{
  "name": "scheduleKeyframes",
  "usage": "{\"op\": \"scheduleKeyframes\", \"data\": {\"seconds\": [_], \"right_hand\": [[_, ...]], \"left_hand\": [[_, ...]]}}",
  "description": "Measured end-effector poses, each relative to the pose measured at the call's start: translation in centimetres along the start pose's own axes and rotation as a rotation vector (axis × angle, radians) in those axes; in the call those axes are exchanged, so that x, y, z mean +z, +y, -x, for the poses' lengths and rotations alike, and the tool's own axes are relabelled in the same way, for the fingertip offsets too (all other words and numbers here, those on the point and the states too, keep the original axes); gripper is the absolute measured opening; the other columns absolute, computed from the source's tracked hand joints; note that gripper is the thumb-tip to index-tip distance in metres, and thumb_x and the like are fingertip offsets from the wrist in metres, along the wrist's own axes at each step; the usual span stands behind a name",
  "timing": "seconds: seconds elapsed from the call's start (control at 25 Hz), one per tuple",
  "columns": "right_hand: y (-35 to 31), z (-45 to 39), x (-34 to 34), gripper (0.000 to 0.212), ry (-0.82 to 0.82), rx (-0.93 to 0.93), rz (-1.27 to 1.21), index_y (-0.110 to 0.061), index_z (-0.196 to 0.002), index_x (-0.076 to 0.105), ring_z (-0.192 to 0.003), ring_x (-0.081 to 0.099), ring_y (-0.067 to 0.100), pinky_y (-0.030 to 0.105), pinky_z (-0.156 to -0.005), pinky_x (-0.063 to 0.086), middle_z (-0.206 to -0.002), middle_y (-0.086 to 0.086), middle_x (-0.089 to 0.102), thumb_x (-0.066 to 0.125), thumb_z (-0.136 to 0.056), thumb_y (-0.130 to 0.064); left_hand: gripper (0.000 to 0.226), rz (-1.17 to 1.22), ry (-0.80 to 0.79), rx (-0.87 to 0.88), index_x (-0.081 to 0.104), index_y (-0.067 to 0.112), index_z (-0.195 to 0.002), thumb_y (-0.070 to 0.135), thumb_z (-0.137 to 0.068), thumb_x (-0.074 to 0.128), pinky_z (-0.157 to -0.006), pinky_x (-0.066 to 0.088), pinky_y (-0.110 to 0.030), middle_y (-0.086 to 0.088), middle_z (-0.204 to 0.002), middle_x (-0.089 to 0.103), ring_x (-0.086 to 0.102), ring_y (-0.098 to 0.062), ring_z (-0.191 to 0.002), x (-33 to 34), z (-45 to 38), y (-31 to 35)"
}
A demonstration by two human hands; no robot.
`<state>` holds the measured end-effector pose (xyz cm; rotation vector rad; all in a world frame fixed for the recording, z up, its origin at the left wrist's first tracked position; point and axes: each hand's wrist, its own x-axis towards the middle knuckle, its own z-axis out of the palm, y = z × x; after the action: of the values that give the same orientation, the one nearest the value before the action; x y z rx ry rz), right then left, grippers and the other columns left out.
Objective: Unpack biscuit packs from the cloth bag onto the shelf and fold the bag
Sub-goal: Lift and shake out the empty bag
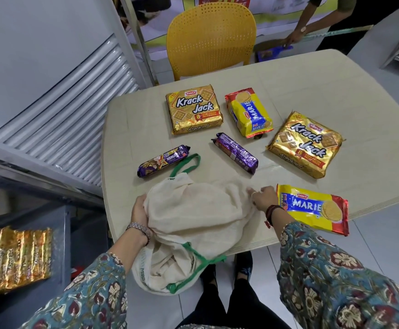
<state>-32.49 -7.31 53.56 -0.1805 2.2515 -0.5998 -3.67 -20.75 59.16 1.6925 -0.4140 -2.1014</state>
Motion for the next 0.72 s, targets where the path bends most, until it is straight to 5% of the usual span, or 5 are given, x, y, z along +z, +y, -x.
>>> {"op": "scheduleKeyframes", "data": {"seconds": [0.08, 0.2, 0.36, 0.56, 0.72], "right_hand": [[-0.1, 0.4, -0.5, 0.046, -0.115, 0.042, 0.092, -0.007, -0.081, 0.059, -0.079, 0.057, 0.028, 0.039, -0.079, 0.052, -0.094, 0.016, 0.06, 0.068, -0.077, -0.052], [-1.2, 1.8, -2.0, 0.035, -0.117, -0.008, -0.042, -0.008, -0.075, 0.06, -0.085, 0.056, 0.028, 0.032, -0.071, 0.04, -0.093, 0.014, 0.059, 0.067, -0.083, -0.042], [-5.3, 4.2, -6.5, 0.041, 0.065, -0.247, -0.272, -0.013, -0.082, 0.068, -0.089, 0.062, 0.027, 0.037, -0.079, 0.048, -0.092, 0.009, 0.067, 0.057, -0.086, -0.052], [-12.3, 9.2, -15.3, 0.03, 0.454, -0.446, -0.777, -0.015, -0.073, 0.063, -0.075, 0.055, 0.019, 0.031, -0.071, 0.043, -0.074, 0.0, 0.06, 0.061, -0.085, -0.042], [-16.8, 13.3, -23.2, 0.032, 0.56, -0.589, -1.086, -0.022, -0.061, 0.051, -0.066, 0.043, 0.01, 0.024, -0.061, 0.037, -0.065, -0.009, 0.045, 0.067, -0.082, -0.039]], "left_hand": [[0.04, -0.165, -0.052, -0.05, 0.066, 0.017, -0.095, 0.05, -0.09, 0.043, -0.074, 0.048, -0.034, -0.01, -0.085, 0.072, 0.063, -0.027, -0.083, 0.0, 0.0, 0.3], [0.041, -0.275, -0.075, -0.022, 0.062, 0.013, -0.107, 0.047, -0.089, 0.049, -0.085, 0.05, -0.039, -0.01, -0.094, 0.072, 0.064, -0.026, -0.092, 0.0, 0.1, 0.9], [0.034, -0.074, -0.283, 0.261, 0.075, 0.01, -0.076, 0.041, -0.067, 0.065, -0.065, 0.06, -0.029, -0.003, -0.076, 0.075, 0.071, -0.013, -0.068, 2.2, 1.8, 5.5], [0.047, -0.13, -0.501, 0.647, 0.064, 0.013, -0.091, 0.021, -0.05, 0.086, -0.069, 0.059, -0.024, 0.005, -0.075, 0.073, 0.069, -0.006, -0.067, 5.6, 5.0, 14.5], [0.029, -0.243, -0.478, 0.959, 0.056, 0.018, -0.089, -0.005, -0.073, 0.064, -0.07, 0.054, -0.012, 0.015, -0.065, 0.066, 0.062, 0.004, -0.063, 9.9, 9.9, 21.6]]}}
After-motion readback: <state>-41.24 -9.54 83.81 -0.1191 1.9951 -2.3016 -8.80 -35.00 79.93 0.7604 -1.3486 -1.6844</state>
